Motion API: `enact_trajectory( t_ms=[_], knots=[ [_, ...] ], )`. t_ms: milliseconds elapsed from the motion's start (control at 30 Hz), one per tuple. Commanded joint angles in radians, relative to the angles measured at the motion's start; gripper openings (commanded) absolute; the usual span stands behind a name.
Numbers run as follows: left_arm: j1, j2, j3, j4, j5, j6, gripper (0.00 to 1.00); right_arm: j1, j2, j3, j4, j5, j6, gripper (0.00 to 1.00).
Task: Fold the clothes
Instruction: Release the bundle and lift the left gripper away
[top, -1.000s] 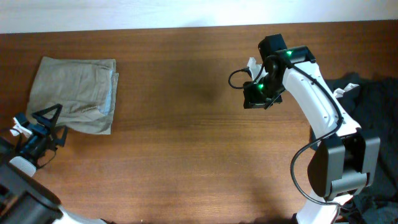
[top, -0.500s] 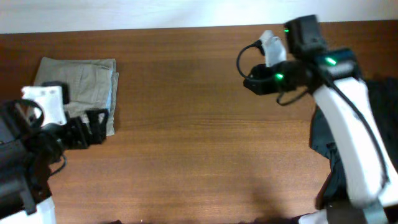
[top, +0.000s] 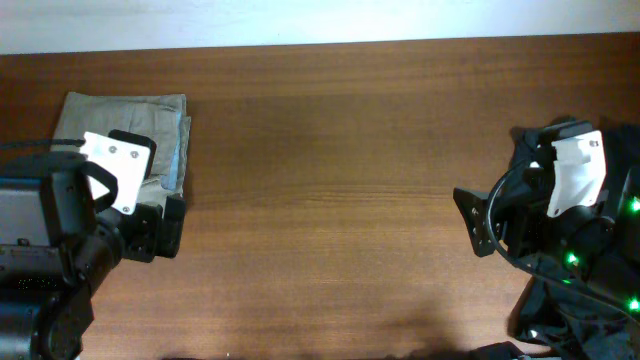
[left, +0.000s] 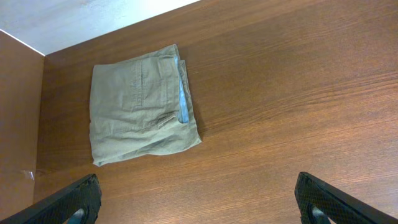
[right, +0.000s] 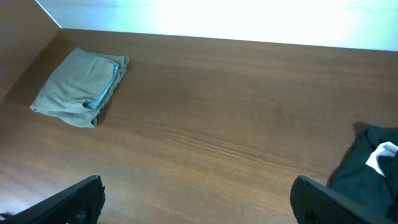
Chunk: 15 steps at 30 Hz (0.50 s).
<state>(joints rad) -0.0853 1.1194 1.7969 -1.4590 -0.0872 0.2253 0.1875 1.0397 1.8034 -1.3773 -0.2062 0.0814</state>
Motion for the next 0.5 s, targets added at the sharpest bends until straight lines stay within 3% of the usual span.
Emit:
enact_trajectory(
  t_ms=[0,67,133,200,233,400,467],
  knots=[
    [-0.006,-0.002,-0.01,-0.002,-0.015,0.015,0.99,0.002,0.007,0.004,0.0,0.016,0.005,0.99],
    [-0.006,0.001,-0.01,-0.001,-0.015,0.015,0.99,0.002,0.009,0.004,-0.021,0.064,0.003,0.98],
    [-0.006,0.0,-0.01,-0.001,-0.015,0.015,0.99,-0.007,-0.026,-0.072,0.137,0.153,-0.033,0.99],
    [-0.006,0.0,-0.01,-0.001,-0.015,0.015,0.99,-0.06,-0.184,-0.443,0.493,0.121,-0.066,0.99],
    [-0.006,0.0,-0.01,-0.001,-0.015,0.015,0.99,-0.09,-0.272,-0.634,0.583,0.102,-0.067,0.98],
    [-0.006,0.0,-0.01,-0.001,-0.015,0.015,0.99,-0.157,-0.775,-1.402,0.916,0.109,-0.061,0.99],
    [-0.006,0.0,-0.01,-0.001,-0.015,0.015,0.99,-0.157,-0.899,-1.553,0.996,0.109,0.003,0.99]
  ],
)
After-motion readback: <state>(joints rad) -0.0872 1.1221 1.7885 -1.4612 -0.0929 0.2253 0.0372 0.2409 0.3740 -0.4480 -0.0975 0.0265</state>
